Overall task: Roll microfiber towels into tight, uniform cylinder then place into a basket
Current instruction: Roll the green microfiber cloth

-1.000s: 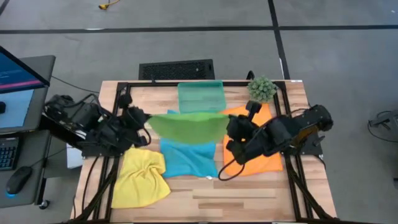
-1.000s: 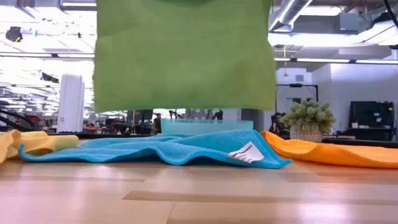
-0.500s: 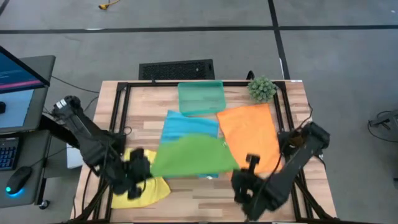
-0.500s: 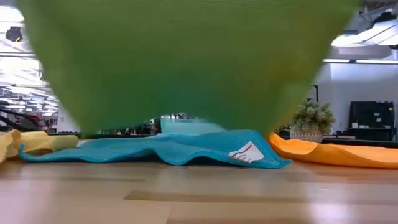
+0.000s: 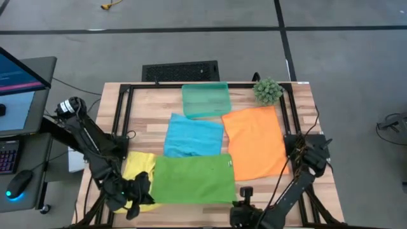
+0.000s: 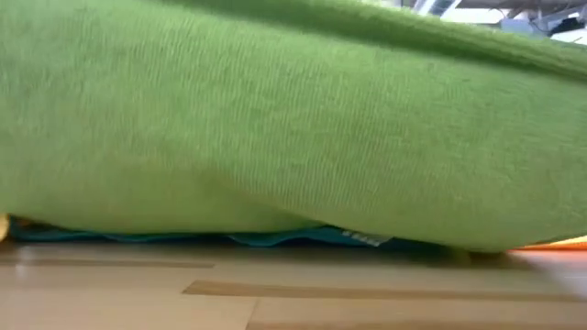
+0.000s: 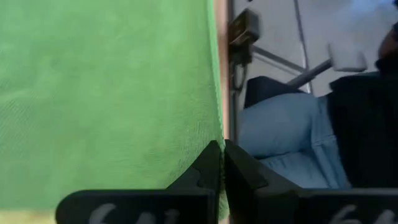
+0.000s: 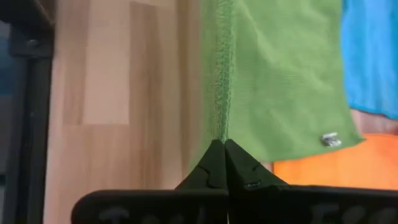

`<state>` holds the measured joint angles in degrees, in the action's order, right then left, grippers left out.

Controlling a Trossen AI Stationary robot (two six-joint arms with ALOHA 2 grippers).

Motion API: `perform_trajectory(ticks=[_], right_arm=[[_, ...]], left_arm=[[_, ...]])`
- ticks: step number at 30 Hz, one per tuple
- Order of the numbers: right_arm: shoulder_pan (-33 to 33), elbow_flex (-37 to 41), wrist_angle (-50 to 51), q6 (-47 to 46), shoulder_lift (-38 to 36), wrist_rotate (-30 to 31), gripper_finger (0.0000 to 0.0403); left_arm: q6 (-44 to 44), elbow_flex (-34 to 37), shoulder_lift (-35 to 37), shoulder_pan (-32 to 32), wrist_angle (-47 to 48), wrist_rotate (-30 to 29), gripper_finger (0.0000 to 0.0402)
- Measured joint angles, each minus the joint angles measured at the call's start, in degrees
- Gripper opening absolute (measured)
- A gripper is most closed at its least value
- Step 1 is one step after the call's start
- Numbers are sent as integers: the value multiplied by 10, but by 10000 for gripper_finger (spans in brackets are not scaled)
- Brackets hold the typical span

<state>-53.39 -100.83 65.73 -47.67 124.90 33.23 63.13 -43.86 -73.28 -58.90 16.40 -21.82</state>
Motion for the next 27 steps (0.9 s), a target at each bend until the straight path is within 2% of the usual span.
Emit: perform_trajectory(ticks=[4, 13, 19, 27], right_arm=[[29, 0, 17, 0, -2, -4, 2], [111, 1, 144, 2, -5, 0, 2], [174, 1, 141, 58, -5, -16, 2], [226, 8, 136, 63, -5, -10, 2]], left_arm=[[4, 12, 0, 4, 24, -3, 0], [1, 12, 1, 40, 104, -30, 0], [-10, 12, 1, 82, 147, -16, 0], [6, 12, 1, 133, 232, 4, 0]])
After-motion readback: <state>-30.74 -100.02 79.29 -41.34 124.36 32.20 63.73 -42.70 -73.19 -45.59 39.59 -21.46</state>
